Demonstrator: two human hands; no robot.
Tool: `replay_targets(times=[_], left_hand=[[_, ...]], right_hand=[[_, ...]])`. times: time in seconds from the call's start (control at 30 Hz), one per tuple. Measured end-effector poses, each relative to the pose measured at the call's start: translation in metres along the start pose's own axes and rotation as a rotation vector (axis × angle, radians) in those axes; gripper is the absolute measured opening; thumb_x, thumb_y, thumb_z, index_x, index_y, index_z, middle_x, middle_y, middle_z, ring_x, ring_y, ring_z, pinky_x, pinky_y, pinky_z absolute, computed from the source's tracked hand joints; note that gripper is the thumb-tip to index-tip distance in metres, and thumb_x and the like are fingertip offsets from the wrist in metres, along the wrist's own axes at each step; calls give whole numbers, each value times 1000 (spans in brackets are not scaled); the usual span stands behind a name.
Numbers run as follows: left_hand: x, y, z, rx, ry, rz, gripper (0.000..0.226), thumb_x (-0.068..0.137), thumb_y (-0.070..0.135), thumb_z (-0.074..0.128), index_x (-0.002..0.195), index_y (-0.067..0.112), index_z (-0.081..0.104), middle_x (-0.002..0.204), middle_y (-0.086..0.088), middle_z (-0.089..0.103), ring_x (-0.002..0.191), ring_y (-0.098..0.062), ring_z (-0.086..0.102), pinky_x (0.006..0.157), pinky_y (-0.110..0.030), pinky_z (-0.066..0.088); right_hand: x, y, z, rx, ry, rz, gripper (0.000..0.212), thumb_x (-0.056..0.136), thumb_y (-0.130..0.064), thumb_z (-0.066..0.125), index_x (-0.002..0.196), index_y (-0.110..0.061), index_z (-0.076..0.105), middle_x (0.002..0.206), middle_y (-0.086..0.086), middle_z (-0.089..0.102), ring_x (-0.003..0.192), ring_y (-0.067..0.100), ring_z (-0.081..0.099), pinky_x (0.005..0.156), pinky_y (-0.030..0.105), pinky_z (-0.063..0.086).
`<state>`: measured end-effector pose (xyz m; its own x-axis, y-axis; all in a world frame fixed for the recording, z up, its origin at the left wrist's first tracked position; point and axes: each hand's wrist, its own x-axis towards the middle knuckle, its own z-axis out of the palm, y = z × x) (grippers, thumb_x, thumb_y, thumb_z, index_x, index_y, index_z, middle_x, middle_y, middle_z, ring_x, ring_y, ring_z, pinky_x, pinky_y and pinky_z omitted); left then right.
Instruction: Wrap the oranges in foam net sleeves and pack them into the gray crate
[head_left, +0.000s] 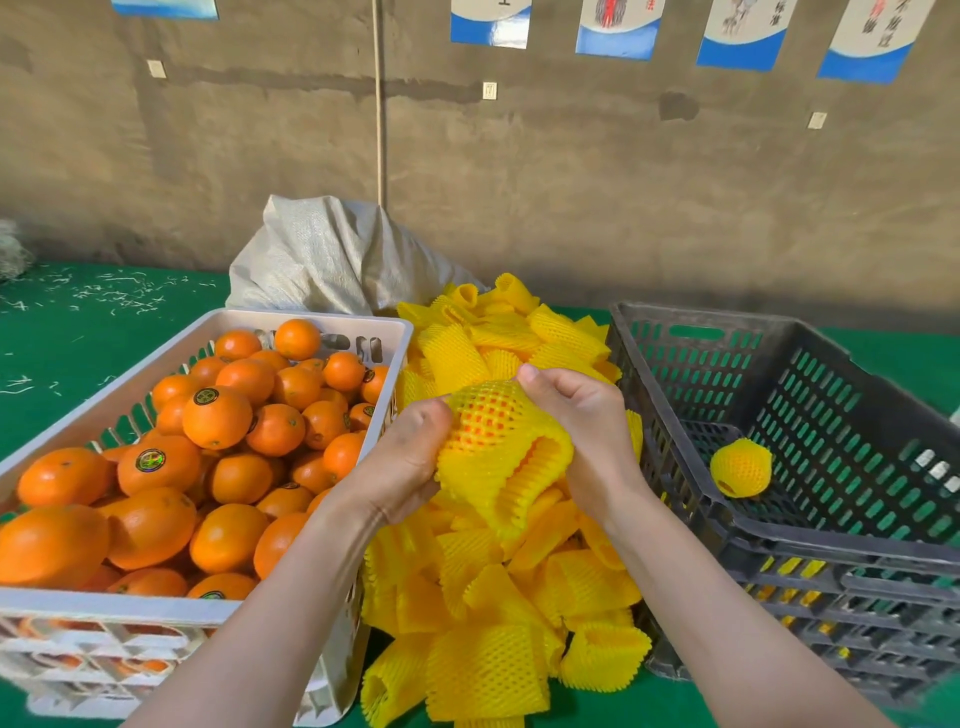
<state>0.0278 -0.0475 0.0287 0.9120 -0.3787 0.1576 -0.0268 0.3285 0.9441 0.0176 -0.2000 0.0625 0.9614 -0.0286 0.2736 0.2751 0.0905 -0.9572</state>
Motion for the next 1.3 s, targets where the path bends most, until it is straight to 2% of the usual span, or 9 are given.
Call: replay_targets(times=[0.2,0.37,0.43,0.6,0.8,0.93,1.03,1.17,1.3], left_hand=[[9,-17,18,-243,243,21,29,73,34,67,96,18,70,99,-10,73,94,-23,69,72,-32,57],[15,-22,29,-255,432,12,29,95,18,50,83,17,76,94,-13,74,85,-22,71,67,-32,57],[13,-21,29,-240,441,37,35,95,18,50,76,20,78,86,-10,74,78,-20,72,59,-29,57],[11,-20,26,-424,332,-57,22,76,32,62,72,16,77,85,-13,73,74,-23,71,59,-32,57],[13,-12,30,-546,316,-174,47,79,47,57,96,5,68,91,-19,73,77,-28,73,59,-37,59],[15,-14,34,-137,538,-18,68,72,69,46,103,12,67,94,-11,74,89,-23,71,79,-41,58],[20,-10,38,167,637,72,77,65,76,41,83,4,63,79,-20,63,73,-29,61,70,-37,50],[25,-19,41,359,785,189,64,84,61,45,54,4,49,56,-11,43,51,-20,35,47,-29,28],[28,-30,37,315,803,50,58,90,53,50,48,20,30,42,5,28,46,-14,29,48,-31,24]], right_hand=[[5,15,-1,-222,168,-96,48,95,-25,53,73,18,56,63,27,51,64,22,41,56,41,37],[1,26,2,-314,245,16,55,91,-47,47,66,0,60,61,8,61,60,23,51,62,39,41],[0,26,3,-330,239,7,47,87,-45,57,58,-9,51,52,-3,49,56,14,44,60,34,36],[5,23,-2,-228,194,-62,42,89,-29,61,58,-7,42,59,10,34,62,20,31,57,33,27],[7,37,0,-29,209,62,42,89,-38,56,61,-10,44,63,9,37,63,21,33,57,34,29],[3,47,-4,143,68,328,50,75,-65,50,70,-18,67,77,3,68,76,17,63,72,33,49],[-1,46,0,225,-8,396,76,54,-78,61,99,-18,73,105,10,71,100,29,65,88,44,50],[1,48,2,163,220,334,43,67,-57,71,69,-14,69,80,4,71,82,25,65,78,42,53],[-2,51,-2,97,247,324,26,84,-41,64,69,-20,72,84,4,71,96,32,65,89,50,51]])
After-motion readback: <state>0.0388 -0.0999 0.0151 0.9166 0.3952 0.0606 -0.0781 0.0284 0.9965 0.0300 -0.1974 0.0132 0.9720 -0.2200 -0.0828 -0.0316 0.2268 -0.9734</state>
